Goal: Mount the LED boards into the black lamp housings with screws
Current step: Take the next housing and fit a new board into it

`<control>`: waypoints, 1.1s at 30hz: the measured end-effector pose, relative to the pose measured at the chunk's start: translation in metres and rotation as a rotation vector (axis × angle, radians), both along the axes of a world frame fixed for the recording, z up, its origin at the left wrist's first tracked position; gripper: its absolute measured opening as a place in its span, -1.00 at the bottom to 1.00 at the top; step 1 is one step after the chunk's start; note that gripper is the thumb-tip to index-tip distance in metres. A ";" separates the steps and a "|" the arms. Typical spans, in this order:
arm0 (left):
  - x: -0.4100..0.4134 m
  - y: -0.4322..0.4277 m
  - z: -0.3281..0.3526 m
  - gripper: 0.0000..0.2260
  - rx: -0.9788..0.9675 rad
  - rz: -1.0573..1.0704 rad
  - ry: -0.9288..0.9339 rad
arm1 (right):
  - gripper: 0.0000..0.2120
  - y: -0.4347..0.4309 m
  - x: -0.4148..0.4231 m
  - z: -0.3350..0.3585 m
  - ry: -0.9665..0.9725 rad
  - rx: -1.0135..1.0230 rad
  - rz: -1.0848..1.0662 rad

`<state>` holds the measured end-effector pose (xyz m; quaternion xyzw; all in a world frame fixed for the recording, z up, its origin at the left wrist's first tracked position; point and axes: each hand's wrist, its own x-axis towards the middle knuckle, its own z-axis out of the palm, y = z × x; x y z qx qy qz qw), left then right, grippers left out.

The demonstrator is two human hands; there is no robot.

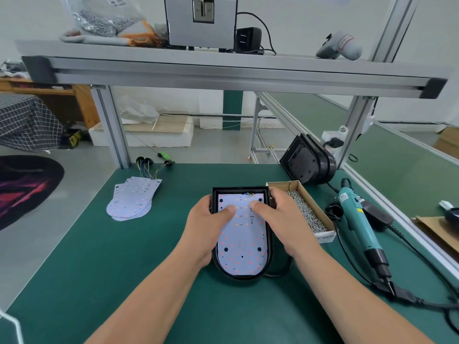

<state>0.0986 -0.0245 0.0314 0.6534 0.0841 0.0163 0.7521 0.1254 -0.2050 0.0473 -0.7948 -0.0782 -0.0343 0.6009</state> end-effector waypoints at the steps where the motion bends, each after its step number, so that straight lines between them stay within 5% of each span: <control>1: 0.000 0.000 -0.001 -0.85 -0.006 -0.001 0.002 | -0.93 0.000 0.000 0.000 0.004 -0.001 0.003; 5: 0.000 0.000 -0.001 -0.85 -0.010 0.016 0.005 | -0.78 0.001 -0.003 0.003 0.015 -0.010 0.026; 18: 0.002 0.016 0.001 -0.71 0.175 -0.203 0.086 | -0.88 -0.001 0.006 -0.009 -0.001 -0.198 -0.028; 24: 0.003 0.014 -0.003 -0.75 0.219 -0.195 0.150 | -0.62 -0.005 -0.003 -0.007 0.125 -0.151 0.113; 30: 0.003 0.021 0.000 -0.57 0.228 -0.246 0.158 | -0.56 -0.013 -0.007 -0.006 0.165 -0.156 0.170; 33: 0.000 0.021 -0.001 -0.60 0.388 -0.194 0.096 | -0.56 -0.016 -0.011 -0.007 0.142 -0.227 0.172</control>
